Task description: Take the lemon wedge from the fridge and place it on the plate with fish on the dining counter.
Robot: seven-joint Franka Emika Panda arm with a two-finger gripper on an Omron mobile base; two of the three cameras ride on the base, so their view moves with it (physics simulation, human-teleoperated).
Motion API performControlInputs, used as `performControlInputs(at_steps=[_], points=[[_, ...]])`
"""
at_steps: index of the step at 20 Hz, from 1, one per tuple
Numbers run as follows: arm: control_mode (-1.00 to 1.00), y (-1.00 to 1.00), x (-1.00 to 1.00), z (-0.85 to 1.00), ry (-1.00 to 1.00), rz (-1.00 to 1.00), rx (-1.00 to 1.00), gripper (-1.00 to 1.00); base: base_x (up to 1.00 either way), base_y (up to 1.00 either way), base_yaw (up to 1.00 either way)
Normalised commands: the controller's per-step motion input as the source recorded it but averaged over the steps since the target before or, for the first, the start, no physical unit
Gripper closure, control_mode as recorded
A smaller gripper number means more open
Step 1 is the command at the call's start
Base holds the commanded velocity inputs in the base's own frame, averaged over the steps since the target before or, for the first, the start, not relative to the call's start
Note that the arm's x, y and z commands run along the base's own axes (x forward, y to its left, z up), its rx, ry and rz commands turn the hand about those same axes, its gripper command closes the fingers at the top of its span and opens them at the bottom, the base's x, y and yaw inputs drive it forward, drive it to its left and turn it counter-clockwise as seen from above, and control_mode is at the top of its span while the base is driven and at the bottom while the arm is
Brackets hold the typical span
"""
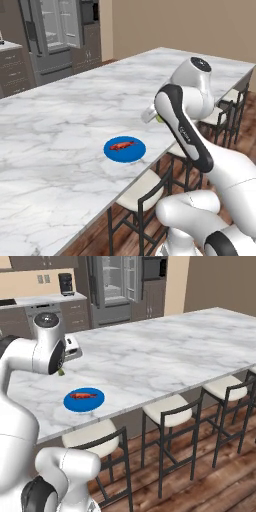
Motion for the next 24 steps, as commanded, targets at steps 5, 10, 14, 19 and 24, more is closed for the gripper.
performControlInputs(at_steps=[5,10,14,19,24], points=[[-1.00,0.04,0.21,-0.68,0.04,0.12,-0.05,1.00,0.00,0.00,0.00],[-1.00,0.13,0.42,-0.62,0.06,0.13,0.00,1.00,0.00,0.00,0.00],[-1.00,0.11,0.69,-0.46,0.04,0.13,0.00,1.00,0.00,0.00,0.00],[-1.00,0.20,0.65,-0.35,0.08,0.10,0.00,1.00,0.00,0.00,0.00],[-1.00,0.38,0.56,-0.36,0.13,0.09,-0.03,1.00,0.00,0.00,0.00]])
